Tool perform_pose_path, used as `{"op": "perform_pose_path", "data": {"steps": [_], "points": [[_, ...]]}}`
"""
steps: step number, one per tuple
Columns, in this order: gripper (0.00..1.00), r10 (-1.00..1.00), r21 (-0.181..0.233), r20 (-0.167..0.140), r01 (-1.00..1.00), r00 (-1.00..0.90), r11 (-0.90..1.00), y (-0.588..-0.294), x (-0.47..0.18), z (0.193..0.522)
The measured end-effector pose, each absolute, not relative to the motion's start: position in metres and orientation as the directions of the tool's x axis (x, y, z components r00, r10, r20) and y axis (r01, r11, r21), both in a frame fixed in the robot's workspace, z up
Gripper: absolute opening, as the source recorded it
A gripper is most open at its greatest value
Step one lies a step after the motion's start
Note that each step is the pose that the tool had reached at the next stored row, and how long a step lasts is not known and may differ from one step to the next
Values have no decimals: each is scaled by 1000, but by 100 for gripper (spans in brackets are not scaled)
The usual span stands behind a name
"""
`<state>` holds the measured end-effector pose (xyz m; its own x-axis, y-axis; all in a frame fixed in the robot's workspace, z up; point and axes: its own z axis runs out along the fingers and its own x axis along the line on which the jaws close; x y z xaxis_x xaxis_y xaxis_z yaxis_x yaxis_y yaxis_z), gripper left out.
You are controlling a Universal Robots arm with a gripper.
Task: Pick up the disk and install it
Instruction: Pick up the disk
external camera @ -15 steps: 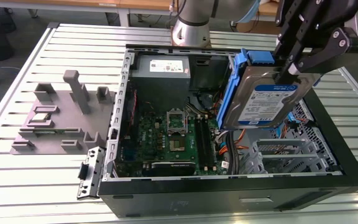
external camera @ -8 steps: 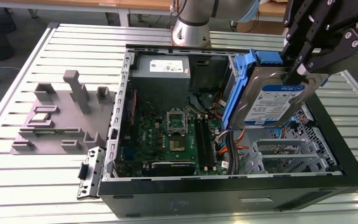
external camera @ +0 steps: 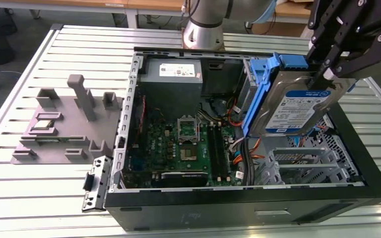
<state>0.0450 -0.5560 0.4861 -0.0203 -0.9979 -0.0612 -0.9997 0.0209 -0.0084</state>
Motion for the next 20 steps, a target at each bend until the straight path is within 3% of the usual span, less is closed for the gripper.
{"op": "perform_pose_path", "data": {"steps": [20], "points": [[35, -998, -8, -61, -1000, -22, 22, -560, 48, 485]]}}
